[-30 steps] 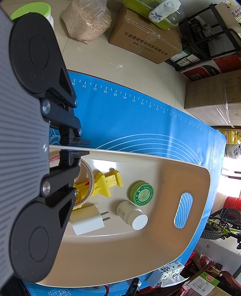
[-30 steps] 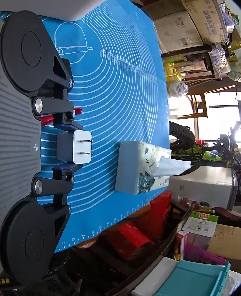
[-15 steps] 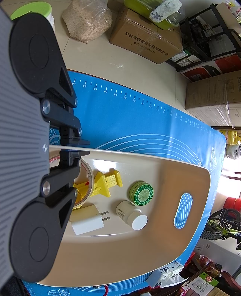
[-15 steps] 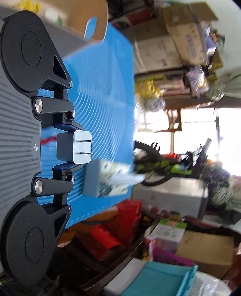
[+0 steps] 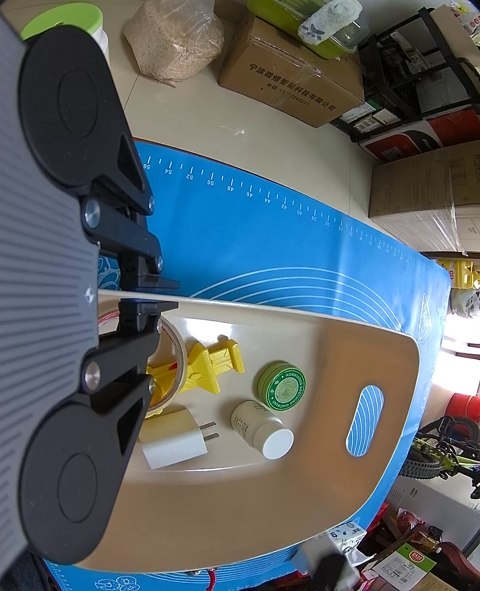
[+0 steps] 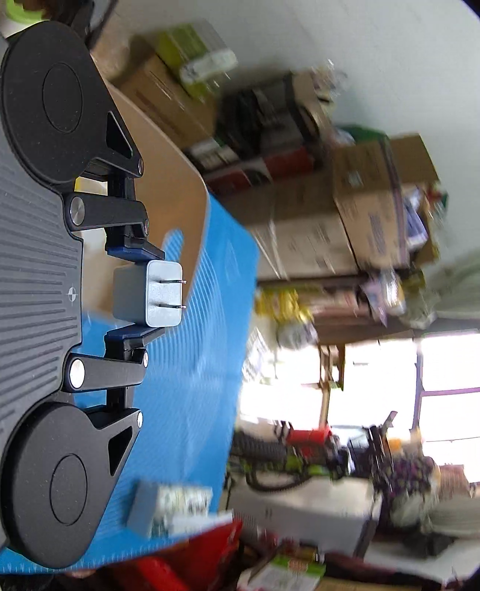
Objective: Organize rigid objects
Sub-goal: 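Carry the white charger into the basket and open the right gripper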
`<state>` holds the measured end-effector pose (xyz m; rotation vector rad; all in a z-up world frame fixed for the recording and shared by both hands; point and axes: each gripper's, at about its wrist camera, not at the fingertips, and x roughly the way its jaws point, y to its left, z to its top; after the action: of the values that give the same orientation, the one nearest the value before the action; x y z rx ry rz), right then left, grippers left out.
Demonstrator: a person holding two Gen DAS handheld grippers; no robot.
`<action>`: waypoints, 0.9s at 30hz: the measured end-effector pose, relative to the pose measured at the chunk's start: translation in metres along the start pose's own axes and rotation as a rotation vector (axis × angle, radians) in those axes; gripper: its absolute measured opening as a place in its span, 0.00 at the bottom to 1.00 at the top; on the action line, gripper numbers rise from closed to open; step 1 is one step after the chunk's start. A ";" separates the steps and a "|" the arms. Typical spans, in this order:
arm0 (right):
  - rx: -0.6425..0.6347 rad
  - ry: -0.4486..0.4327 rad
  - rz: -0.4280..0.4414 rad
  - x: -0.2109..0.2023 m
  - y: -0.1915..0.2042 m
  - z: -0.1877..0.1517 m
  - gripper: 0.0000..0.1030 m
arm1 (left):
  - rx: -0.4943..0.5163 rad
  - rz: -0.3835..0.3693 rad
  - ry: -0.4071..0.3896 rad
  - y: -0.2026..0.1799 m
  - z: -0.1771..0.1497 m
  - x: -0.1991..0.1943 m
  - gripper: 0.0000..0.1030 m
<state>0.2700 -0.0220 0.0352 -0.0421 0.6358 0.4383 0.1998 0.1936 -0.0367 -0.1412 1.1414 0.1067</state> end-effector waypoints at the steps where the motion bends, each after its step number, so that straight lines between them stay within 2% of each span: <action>1: -0.005 0.017 0.013 0.004 0.009 -0.002 0.41 | 0.001 0.001 0.000 -0.001 0.000 0.000 0.04; 8: -0.022 0.169 0.073 0.047 0.055 -0.020 0.41 | 0.001 0.002 0.000 -0.002 0.000 0.000 0.04; 12: -0.006 0.264 0.094 0.071 0.066 -0.031 0.41 | 0.002 0.003 0.000 -0.002 0.000 0.000 0.04; 17: -0.022 0.336 0.087 0.090 0.076 -0.042 0.41 | 0.002 0.003 0.000 -0.003 0.000 0.000 0.04; 27: -0.053 0.365 0.084 0.100 0.088 -0.047 0.40 | 0.003 0.004 0.000 -0.003 0.000 0.000 0.04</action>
<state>0.2792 0.0878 -0.0522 -0.1483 0.9880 0.5340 0.2004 0.1911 -0.0369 -0.1368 1.1418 0.1084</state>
